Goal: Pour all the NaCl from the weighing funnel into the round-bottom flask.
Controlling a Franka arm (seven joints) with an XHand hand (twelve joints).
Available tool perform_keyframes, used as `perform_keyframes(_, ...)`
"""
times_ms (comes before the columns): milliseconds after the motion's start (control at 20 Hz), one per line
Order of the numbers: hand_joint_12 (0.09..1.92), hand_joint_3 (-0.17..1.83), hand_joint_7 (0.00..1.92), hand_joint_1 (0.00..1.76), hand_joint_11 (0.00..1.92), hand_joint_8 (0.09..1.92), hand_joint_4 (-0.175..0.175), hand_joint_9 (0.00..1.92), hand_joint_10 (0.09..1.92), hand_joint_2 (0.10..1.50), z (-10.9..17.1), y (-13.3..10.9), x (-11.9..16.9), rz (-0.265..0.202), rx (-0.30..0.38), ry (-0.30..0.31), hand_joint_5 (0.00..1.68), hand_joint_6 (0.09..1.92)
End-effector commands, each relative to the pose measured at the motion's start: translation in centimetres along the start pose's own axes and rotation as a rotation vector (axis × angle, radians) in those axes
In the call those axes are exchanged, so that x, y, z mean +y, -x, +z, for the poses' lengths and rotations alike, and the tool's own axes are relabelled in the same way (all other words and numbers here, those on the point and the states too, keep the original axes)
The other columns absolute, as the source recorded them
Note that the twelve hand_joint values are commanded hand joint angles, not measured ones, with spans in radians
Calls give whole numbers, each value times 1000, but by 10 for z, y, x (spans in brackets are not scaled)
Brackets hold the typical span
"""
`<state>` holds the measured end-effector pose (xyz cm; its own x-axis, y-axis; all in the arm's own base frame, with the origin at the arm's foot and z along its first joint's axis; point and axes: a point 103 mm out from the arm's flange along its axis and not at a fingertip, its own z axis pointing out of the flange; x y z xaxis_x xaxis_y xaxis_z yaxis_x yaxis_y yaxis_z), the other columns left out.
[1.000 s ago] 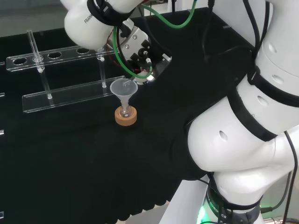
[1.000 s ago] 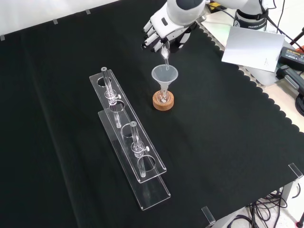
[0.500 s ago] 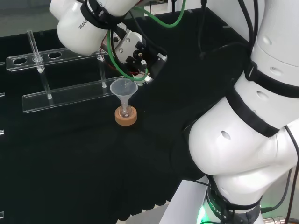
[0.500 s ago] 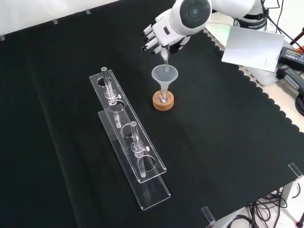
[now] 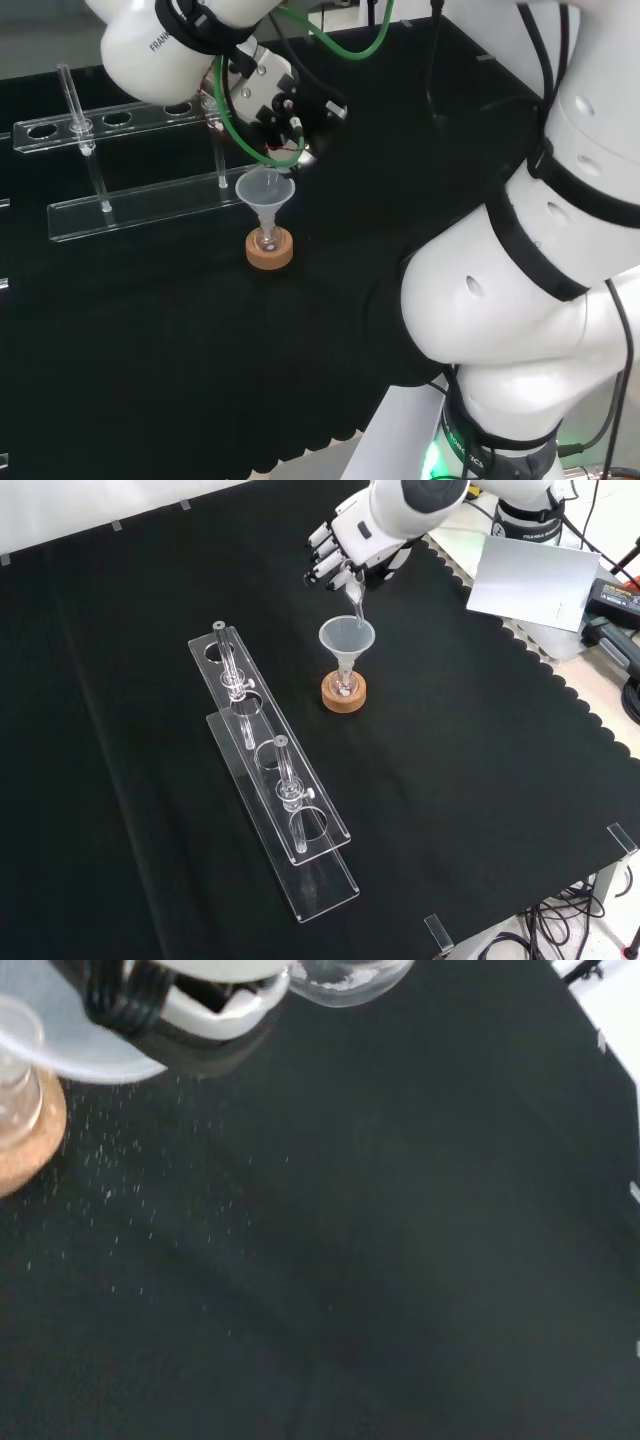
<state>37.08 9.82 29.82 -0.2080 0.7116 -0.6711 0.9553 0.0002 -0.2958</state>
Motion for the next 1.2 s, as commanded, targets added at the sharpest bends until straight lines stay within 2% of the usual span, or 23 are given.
perform_keyframes(50, 957, 456, 501, 1122, 969, 710, 175, 1068, 265, 744, 28, -2, 13, 27, -116, -91, 1326, 497)
perform_keyframes(1000, 957, 456, 495, 1122, 969, 709, 175, 1068, 260, 744, 23, 0, 7, 27, -109, -38, 1327, 496)
perform_keyframes(1200, 957, 456, 495, 1122, 969, 709, 175, 1068, 259, 744, 21, -1, 8, 24, -145, -42, 1327, 496)
